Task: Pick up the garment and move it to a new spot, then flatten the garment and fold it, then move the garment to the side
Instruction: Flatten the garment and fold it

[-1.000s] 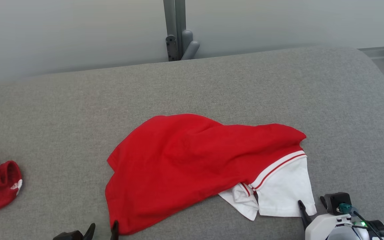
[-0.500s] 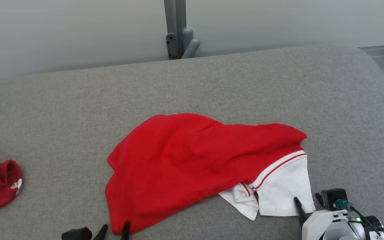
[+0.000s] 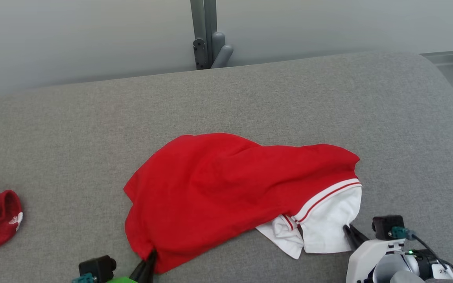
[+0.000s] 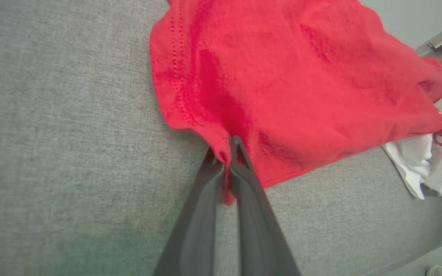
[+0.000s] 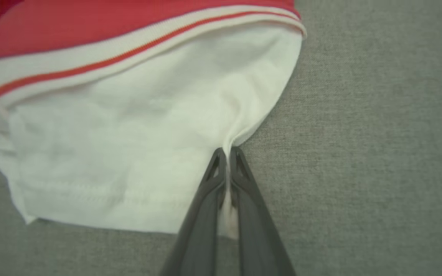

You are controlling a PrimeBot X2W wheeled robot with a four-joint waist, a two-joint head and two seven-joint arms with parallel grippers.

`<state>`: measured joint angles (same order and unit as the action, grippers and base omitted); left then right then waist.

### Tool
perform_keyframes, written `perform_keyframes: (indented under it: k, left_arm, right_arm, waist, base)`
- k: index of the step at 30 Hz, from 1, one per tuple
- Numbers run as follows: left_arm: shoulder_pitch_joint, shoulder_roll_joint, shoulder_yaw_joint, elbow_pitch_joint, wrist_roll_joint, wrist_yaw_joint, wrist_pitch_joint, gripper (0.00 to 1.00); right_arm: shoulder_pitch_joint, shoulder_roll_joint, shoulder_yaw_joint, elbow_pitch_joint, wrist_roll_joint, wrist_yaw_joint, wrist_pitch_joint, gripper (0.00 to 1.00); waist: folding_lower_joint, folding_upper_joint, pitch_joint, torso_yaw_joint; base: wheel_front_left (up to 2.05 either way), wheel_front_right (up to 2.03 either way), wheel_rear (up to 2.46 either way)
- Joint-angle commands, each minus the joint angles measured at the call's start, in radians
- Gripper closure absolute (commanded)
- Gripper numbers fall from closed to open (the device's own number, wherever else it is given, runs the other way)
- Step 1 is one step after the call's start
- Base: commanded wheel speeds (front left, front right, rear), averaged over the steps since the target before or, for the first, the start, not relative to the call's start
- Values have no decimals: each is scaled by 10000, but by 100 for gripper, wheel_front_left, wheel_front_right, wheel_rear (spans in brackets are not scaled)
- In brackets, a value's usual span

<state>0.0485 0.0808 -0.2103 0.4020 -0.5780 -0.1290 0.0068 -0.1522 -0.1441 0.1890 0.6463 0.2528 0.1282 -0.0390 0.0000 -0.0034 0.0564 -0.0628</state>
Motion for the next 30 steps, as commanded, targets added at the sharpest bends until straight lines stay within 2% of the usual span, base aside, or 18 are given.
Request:
perform_keyframes:
  k: [1,4,10,13,16,20,24,27,30]
  left_arm:
    - [-183,154,22,-225,-228,-28,-18,100]
    - [-156,552,45,-1446,-1012,-28,156,100]
    - [-443,1856,517,-5260,-1965,-1,1326,100]
    - [-1209,2369,795,-6755,-2458,167,2388,100]
    - [-2688,2949,1092,-7478,-2871,398,3520,100]
    - [-5348,3426,1108,-6964,-3172,660,4776,100]
    - [-8344,3368,856,-5273,-2937,813,5377,100]
    - [-10464,3194,616,-3709,-2325,755,5052,100]
    - [-12429,2990,523,-2250,-1570,603,4016,100]
  right_arm:
    - [-19,-28,11,-175,257,36,31,100]
    - [-88,-407,-310,-1499,1196,23,83,100]
    - [-82,-1311,-1465,-5488,2866,23,1141,100]
    - [-697,-1422,-2312,-7127,3441,25,1997,100]
    - [-1865,-1279,-3123,-8016,3613,25,2842,100]
    - [-4354,-895,-3761,-7864,2946,25,3778,100]
    - [-7346,-413,-3892,-6733,1763,25,4250,100]
    - [-9574,20,-3873,-5589,745,25,3955,100]
    - [-11590,372,-4036,-4541,-69,23,3194,100]
  waist:
    - [0,34,11,-44]
    - [0,34,33,-107]
    - [0,34,267,-91]
    - [0,34,713,-44]
    - [0,34,1516,33]
    - [0,34,2739,196]
    - [0,34,3941,422]
    - [0,34,4598,548]
    - [0,34,5075,616]
  base:
    - [0,0,0]
    - [0,0,0]
    - [0,0,0]
    - [0,0,0]
    - [0,0,0]
    - [0,0,0]
    - [0,0,0]
    - [0,0,0]
    - [0,0,0]
